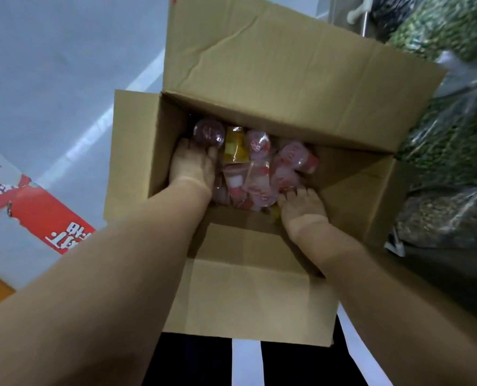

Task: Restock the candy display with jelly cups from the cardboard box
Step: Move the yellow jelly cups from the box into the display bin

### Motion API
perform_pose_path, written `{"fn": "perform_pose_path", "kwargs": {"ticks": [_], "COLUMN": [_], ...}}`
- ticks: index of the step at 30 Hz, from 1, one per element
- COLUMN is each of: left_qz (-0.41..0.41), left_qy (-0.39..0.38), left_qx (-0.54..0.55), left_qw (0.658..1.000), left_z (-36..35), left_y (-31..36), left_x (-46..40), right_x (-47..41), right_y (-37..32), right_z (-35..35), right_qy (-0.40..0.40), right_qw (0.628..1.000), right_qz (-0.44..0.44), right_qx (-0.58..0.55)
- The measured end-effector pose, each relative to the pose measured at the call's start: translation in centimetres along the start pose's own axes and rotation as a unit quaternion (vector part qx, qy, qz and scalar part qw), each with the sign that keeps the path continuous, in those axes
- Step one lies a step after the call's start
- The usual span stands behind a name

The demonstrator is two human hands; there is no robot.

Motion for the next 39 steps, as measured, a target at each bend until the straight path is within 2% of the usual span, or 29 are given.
{"fn": "perform_pose_path", "kwargs": {"ticks": [3, 5, 6, 7, 9, 12, 14, 16, 20, 23, 27, 30, 32, 34, 37, 39], "left_qz": [0.003, 0.002, -0.001, -0.004, -0.006, -0.001, -0.008, -0.043, -0.176, -0.269, -0.383, -0.453, -0.5, -0.541, -0.574, -0.591], "left_qy": [-0.001, 0.007, 0.005, 0.014, 0.052, 0.122, 0.163, 0.212, 0.316, 0.337, 0.296, 0.277, 0.249, 0.221, 0.185, 0.137], "left_qx": [0.082, 0.212, 0.293, 0.375, 0.503, 0.594, 0.611, 0.603, 0.571, 0.575, 0.602, 0.58, 0.58, 0.573, 0.556, 0.546], "left_qw": [0.997, 0.977, 0.956, 0.927, 0.862, 0.795, 0.774, 0.768, 0.737, 0.695, 0.636, 0.618, 0.594, 0.575, 0.573, 0.578], "left_z": [0.8, 1.5, 2.3, 3.2, 5.6, 10.7, 15.4, 21.4, 34.6, 41.6, 48.8, 53.0, 55.2, 57.1, 59.1, 60.0], "left_y": [0.0, -0.3, -0.6, -0.9, -1.8, -3.4, -4.4, -5.3, -5.9, -5.0, -0.9, 3.4, 6.6, 9.9, 14.1, 16.6], "left_x": [0.9, 2.6, 4.1, 5.8, 9.7, 16.9, 22.0, 27.4, 39.3, 45.9, 53.3, 57.1, 59.2, 60.9, 62.6, 63.1], "right_x": [1.2, 2.7, 3.9, 5.3, 8.9, 16.4, 22.5, 28.9, 43.5, 52.5, 63.3, 70.0, 73.6, 76.4, 79.4, 80.9], "right_y": [0.6, 1.0, 1.4, 1.8, 2.6, 3.7, 4.7, 6.0, 9.1, 11.5, 16.3, 20.3, 22.8, 25.2, 28.5, 30.4], "right_z": [0.8, 1.9, 2.7, 3.9, 7.0, 12.3, 16.6, 21.2, 29.7, 33.2, 34.1, 33.6, 32.5, 31.2, 29.7, 29.1], "right_qy": [-0.007, -0.023, -0.031, -0.025, 0.034, 0.151, 0.216, 0.266, 0.389, 0.478, 0.545, 0.595, 0.616, 0.632, 0.661, 0.674], "right_qw": [0.999, 0.991, 0.975, 0.949, 0.878, 0.766, 0.721, 0.69, 0.648, 0.618, 0.535, 0.473, 0.438, 0.412, 0.377, 0.377], "right_qz": [0.011, 0.021, 0.015, -0.001, -0.048, -0.101, -0.107, -0.103, -0.087, -0.063, -0.07, -0.085, -0.099, -0.126, -0.158, -0.173], "right_qx": [-0.031, -0.133, -0.22, -0.313, -0.475, -0.616, -0.65, -0.665, -0.649, -0.621, -0.642, -0.644, -0.648, -0.644, -0.629, -0.611]}}
Point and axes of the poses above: each hand's wrist, its own x-axis away from the middle knuckle, its own z-axis out of the back of the hand, y = z × x, the point moved 5 cm from there along -x, towards the middle knuckle, and after that the axes turned 7 degrees about x, right-handed, at the moved point
